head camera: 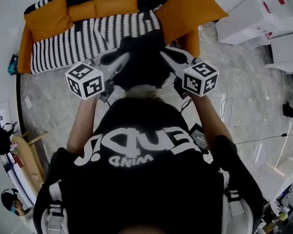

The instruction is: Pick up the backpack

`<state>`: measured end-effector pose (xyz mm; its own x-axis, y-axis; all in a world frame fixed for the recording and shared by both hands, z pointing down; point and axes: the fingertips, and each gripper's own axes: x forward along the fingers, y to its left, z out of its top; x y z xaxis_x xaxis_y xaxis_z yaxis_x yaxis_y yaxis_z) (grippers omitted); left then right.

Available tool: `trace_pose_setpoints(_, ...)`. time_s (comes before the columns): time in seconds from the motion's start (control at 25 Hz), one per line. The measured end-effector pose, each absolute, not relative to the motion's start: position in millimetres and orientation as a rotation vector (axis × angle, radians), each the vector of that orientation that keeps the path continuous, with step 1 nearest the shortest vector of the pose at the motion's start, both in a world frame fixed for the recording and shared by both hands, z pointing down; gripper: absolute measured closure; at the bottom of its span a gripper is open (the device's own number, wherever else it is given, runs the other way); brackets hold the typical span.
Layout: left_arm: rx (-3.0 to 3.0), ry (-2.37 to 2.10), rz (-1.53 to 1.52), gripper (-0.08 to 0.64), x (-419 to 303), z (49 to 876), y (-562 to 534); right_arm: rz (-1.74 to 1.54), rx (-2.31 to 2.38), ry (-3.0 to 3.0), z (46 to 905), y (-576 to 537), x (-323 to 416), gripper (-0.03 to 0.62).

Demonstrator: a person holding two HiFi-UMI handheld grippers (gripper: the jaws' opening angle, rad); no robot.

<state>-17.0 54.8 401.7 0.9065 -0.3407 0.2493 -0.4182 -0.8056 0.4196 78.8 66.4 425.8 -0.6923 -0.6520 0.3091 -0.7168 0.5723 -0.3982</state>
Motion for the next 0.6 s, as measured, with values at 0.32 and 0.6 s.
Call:
trace_pose_setpoints(0.32,2.572,-0.543,0.210,0.528,-18.5,404.0,55.8,0.775,1.172,-2.668,427.4,67.0,77.4,0.555)
trace_pose_setpoints(0.6,2.562,-0.527,0.213,0.529,-11.8,408.1,54.4,0.794,1.185,-2.662,430.7,65.5,84.1,0.554)
